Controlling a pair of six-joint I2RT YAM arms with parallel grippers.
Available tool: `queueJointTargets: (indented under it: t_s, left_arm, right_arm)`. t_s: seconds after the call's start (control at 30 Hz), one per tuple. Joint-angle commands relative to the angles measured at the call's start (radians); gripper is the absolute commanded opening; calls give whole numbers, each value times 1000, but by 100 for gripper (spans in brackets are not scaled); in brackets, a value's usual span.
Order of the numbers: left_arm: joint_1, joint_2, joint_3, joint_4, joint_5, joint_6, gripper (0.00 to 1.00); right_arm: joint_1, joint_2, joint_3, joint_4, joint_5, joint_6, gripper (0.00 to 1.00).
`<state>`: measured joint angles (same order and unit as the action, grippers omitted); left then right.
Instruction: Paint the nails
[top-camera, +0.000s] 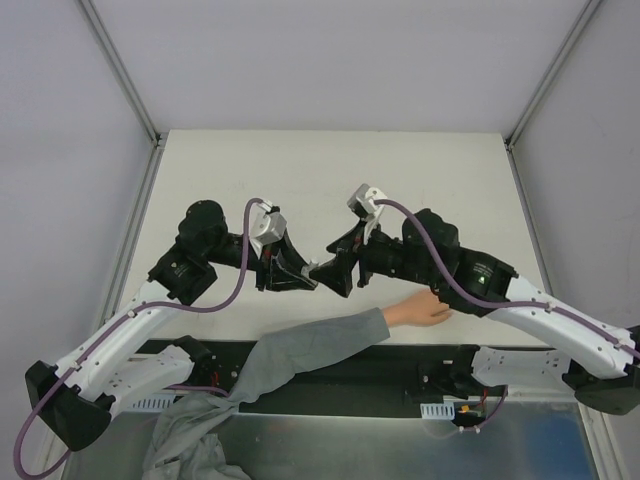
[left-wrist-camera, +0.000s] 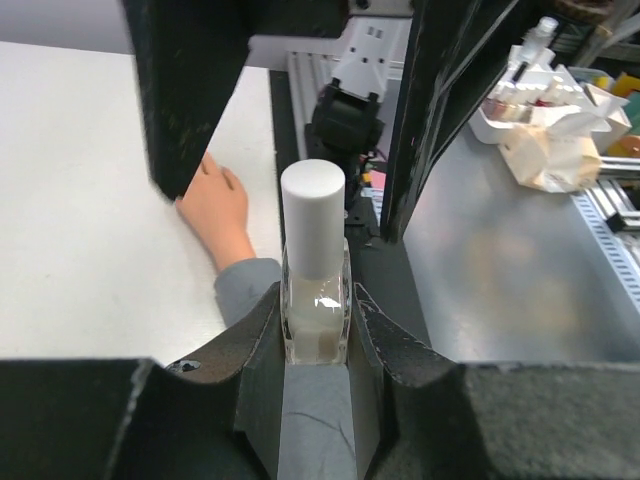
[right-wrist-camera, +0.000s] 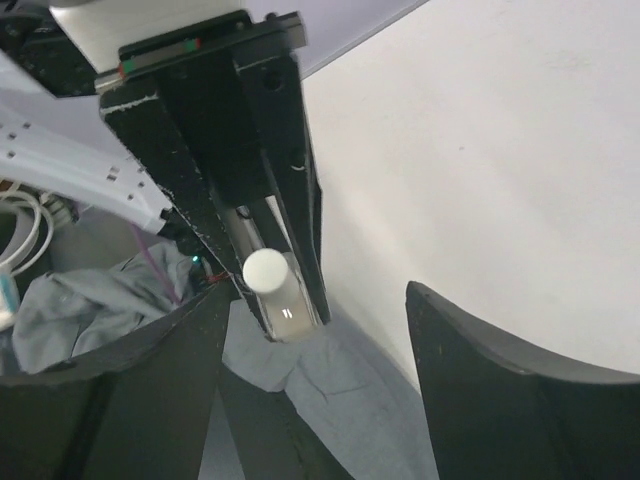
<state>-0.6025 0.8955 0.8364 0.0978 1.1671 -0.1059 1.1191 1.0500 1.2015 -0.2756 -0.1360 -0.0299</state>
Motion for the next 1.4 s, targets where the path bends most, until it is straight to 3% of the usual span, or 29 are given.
queueJointTargets:
  t_s: [0.0,0.33,0.63,0.83,0.87,0.9,0.93,0.97,1.0,1.03,1.1,1.23,1.27,1.3,1.33,1.37]
  left_arm:
    - [-3,-13,49,-24,-106,75,0]
    - [-3,-26,49,-26,-122,72,0]
    - [-3,-35,50,-26,-132,68,0]
    - [-5,-30,58,-26,-72,61,0]
    - [-5,-24,61,-26,4,61,0]
    - [-5,-21,70,-23,66,61,0]
    - [-9,-14,75,-14,151,55,0]
    - [-17,-10,75,24,277,42,0]
    - [-25,-13,73,32,328,28,0]
    - [-48,-32,70,34,357,35,0]
    - [-59,-56,49,36,341,55,0]
    - [-59,-27,53,37,315,40,0]
    - [-59,-20,56,37,312,35,0]
    - [-57,-15,56,37,298,34,0]
    - [-57,-15,55,34,245,35,0]
    - [-56,-18,49,26,214,49,0]
  right_arm:
    - [21,-76,52,-54,265,179,75]
    - [99,57,206,-137,357,200,74]
    - [153,182,329,-251,458,173,53]
    - [154,193,322,-254,416,134,28]
    - [153,185,316,-248,374,51,1]
    - [148,164,281,-231,308,-20,0]
    - [131,148,245,-206,6,-121,0]
    - [127,130,212,-173,-169,-301,0]
    - [127,102,173,-148,-309,-374,0]
    - [107,69,105,-107,-344,-373,0]
    - [49,76,118,-103,-446,-343,0]
    - [34,68,99,-54,-412,-306,0]
    - [33,67,95,-44,-387,-292,10]
    - [33,64,95,-42,-360,-277,28]
    - [33,58,93,-39,-282,-231,56]
    - [36,41,90,-31,-224,-203,62]
